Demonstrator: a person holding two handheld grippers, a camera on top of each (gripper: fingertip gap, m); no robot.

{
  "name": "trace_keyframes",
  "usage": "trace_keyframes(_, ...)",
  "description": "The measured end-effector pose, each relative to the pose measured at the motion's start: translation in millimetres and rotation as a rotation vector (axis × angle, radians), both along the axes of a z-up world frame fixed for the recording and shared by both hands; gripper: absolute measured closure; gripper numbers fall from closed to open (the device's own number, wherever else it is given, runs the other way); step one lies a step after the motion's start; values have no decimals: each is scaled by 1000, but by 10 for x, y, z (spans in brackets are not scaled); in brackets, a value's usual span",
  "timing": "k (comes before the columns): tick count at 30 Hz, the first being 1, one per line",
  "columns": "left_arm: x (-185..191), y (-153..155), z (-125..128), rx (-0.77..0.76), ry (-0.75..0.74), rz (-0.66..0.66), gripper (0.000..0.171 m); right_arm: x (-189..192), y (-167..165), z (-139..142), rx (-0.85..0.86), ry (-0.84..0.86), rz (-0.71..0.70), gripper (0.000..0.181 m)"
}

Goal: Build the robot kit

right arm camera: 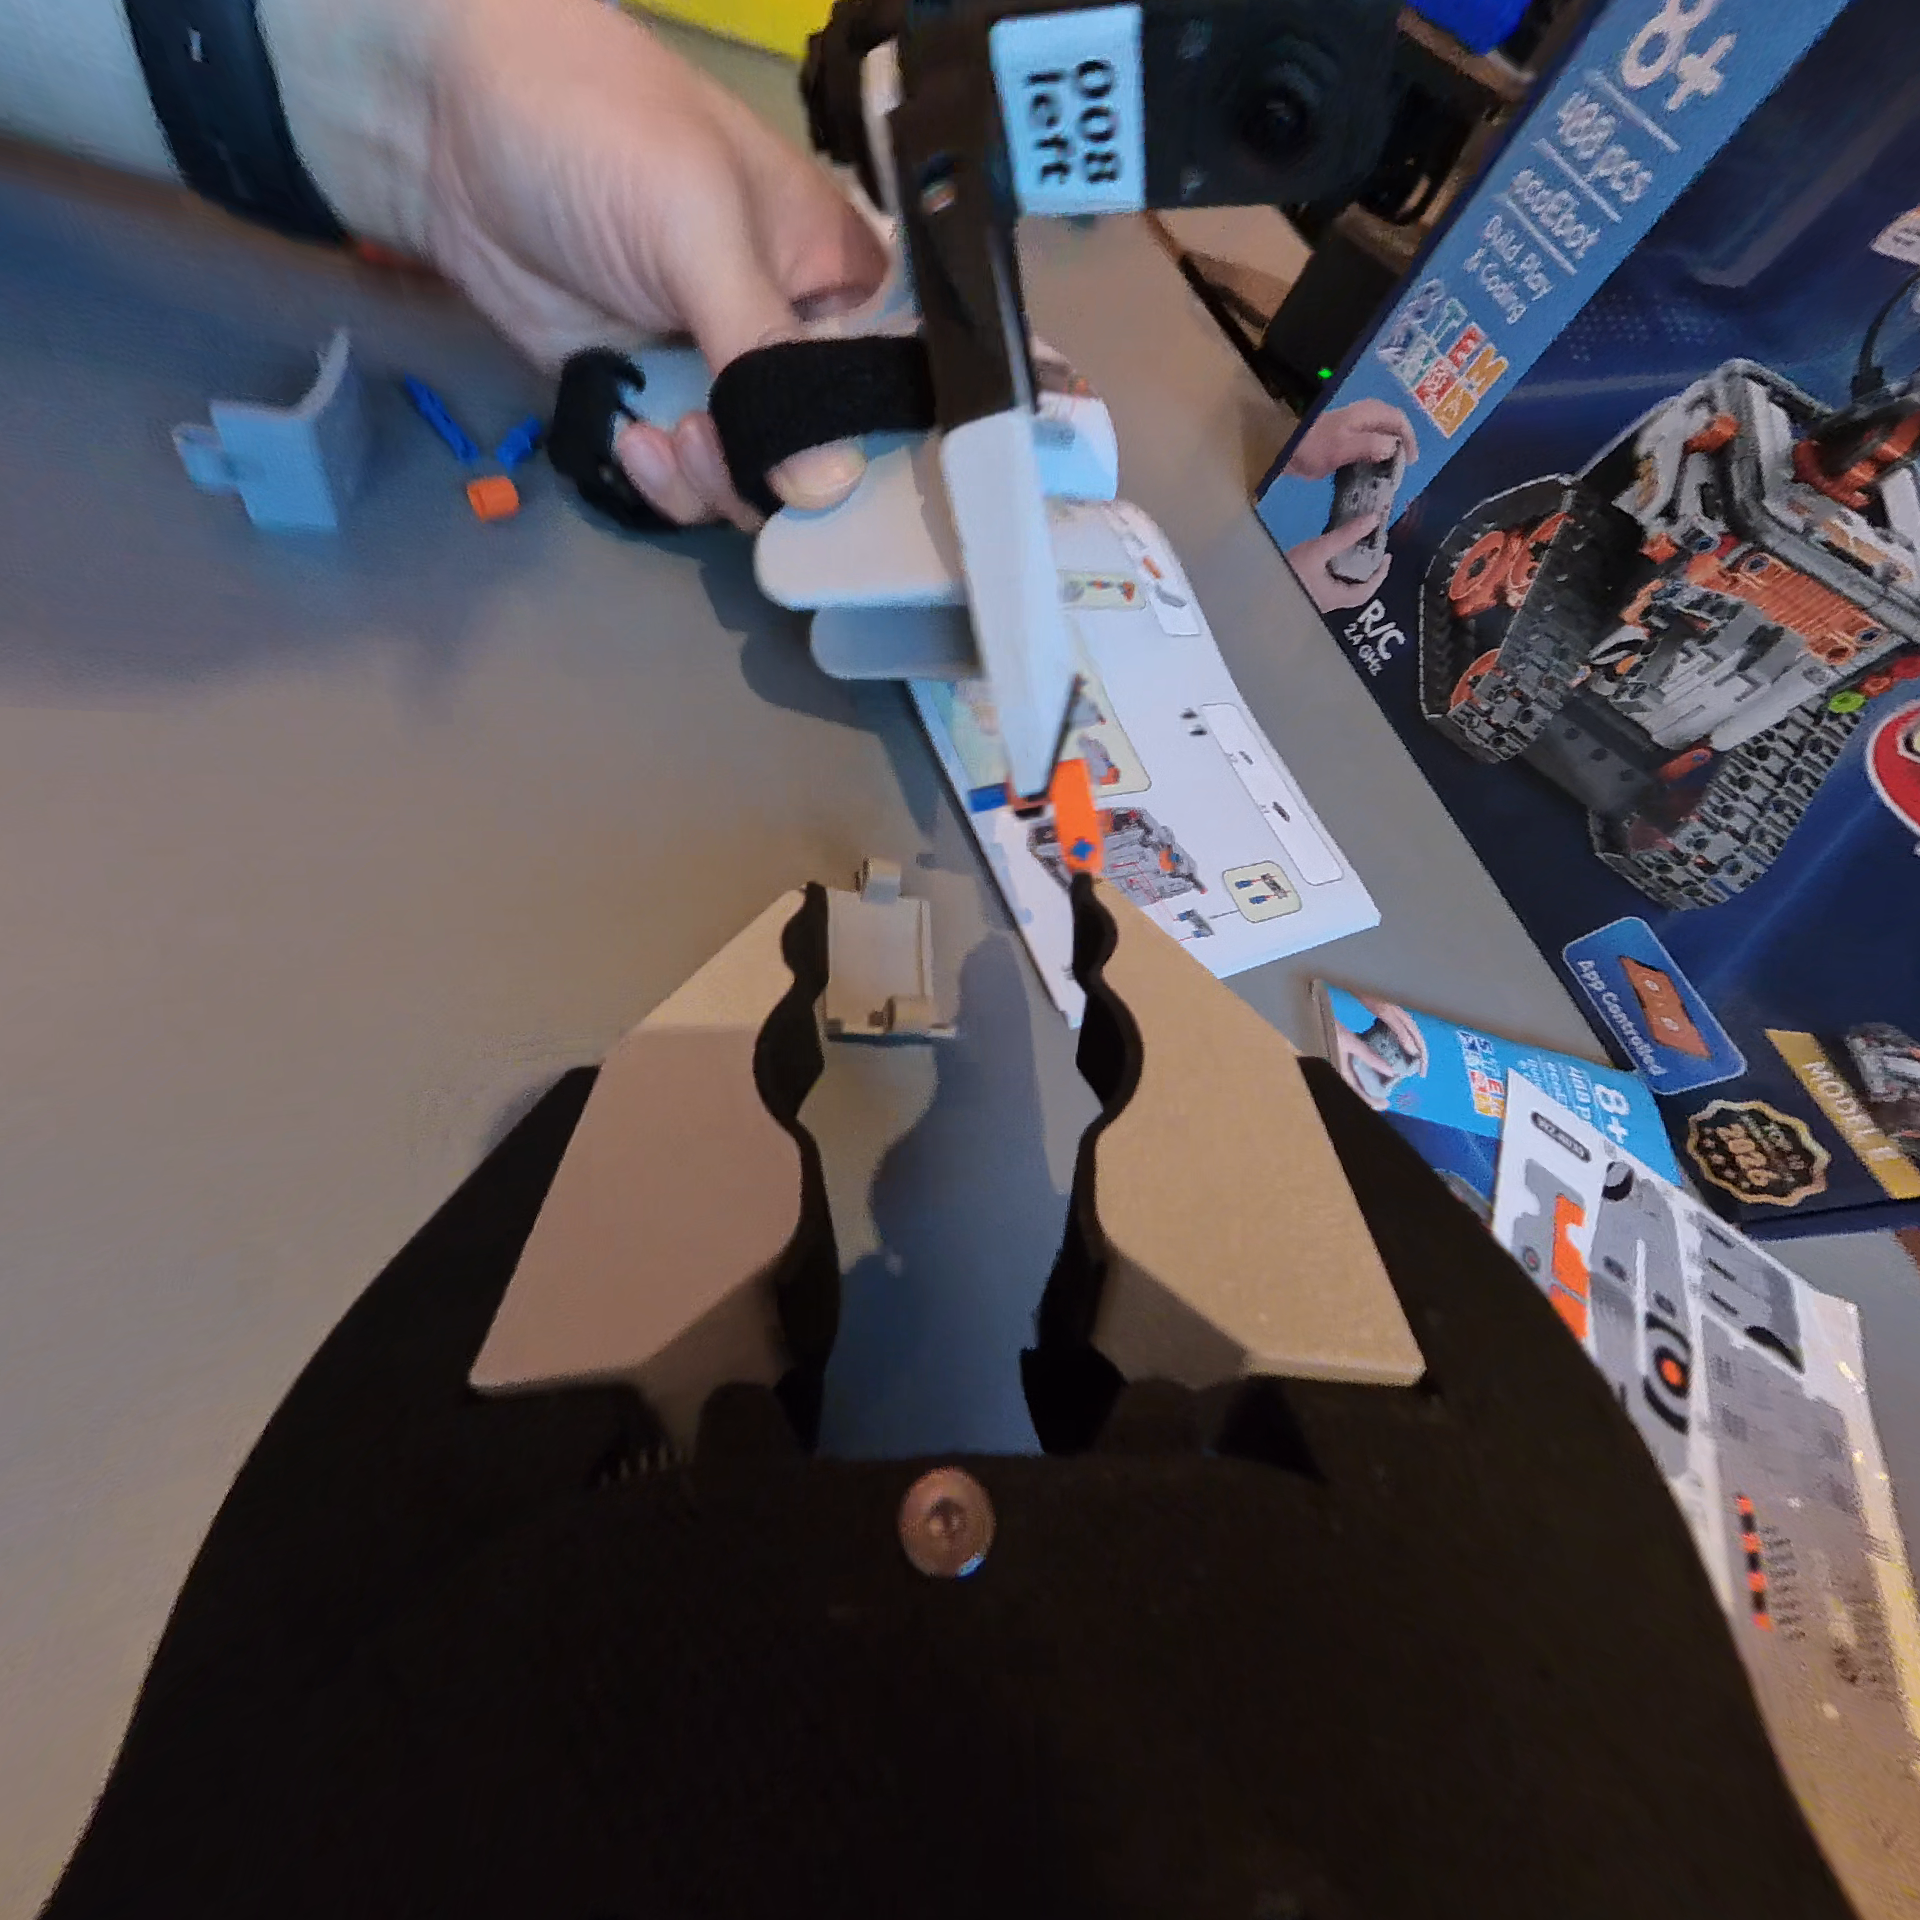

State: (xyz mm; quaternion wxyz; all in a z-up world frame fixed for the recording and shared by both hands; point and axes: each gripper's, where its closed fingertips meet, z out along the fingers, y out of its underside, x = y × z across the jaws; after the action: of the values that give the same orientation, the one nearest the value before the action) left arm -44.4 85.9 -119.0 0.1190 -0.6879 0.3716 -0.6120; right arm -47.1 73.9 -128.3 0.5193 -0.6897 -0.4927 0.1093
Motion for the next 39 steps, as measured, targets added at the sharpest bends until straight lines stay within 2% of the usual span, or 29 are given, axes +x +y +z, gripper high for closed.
trace_keyframes(3, -15, 21, 19, 166, 32, 6, 167, 25, -17, 109, -54, 94, -1, 140)
trace_keyframes(6, -38, 22, 69, 258, 43, 9, 166, -1, -124, 28, -69, 38, 28, 144)
trace_keyframes(9, -48, 13, 116, 257, 27, 11, 167, 85, -137, -78, -92, -11, 32, 147)
trace_keyframes(12, -53, 19, 142, 247, 16, 12, 167, 160, -127, -93, -199, 50, 54, 154)
trace_keyframes(14, -58, 15, 151, 251, 14, 9, 167, 147, -177, -84, -229, 62, 119, 147)
trace_keyframes(18, -68, 27, 195, 241, -2, 15, 166, 203, -188, -179, -31, -166, 173, 142)
trace_keyframes(19, -72, 28, 201, 240, -4, 15, 167, 162, -178, -154, -31, -142, 168, 143)
trace_keyframes(20, -76, 30, 200, 242, -2, 14, 166, 113, -198, -170, -100, -102, 169, 143)
trace_keyframes(22, -79, 31, 205, 241, -3, 15, 167, 114, -169, -259, -208, -91, 132, 131)
trace_keyframes(23, -78, 27, 208, 239, -5, 13, 166, 115, -157, -261, -202, -92, 130, 131)
trace_keyframes(26, -75, 19, 201, 240, -1, 6, 166, 117, -93, -226, -198, -50, 97, 143)
trace_keyframes(28, -75, 21, 196, 237, -1, 6, 166, 130, -75, -254, -284, -19, 72, 144)
trace_keyframes(29, -76, 23, 196, 236, -1, 6, 166, 136, -72, -258, -320, 0, 63, 156)
trace_keyframes(33, -90, 44, 233, 233, -12, 14, 167, 131, -106, -302, -494, 77, 33, 159)
trace_keyframes(35, -105, 55, 294, 231, -34, 21, 166, 68, -209, -284, -710, 191, 47, 159)
trace_keyframes(37, -126, 70, 358, 226, -57, 31, 166, 34, -368, -266, -1023, 273, 50, 159)
trace_keyframes(39, -145, 71, 408, 219, -71, 31, 167, 61, -512, -254, -1307, 287, 11, 159)
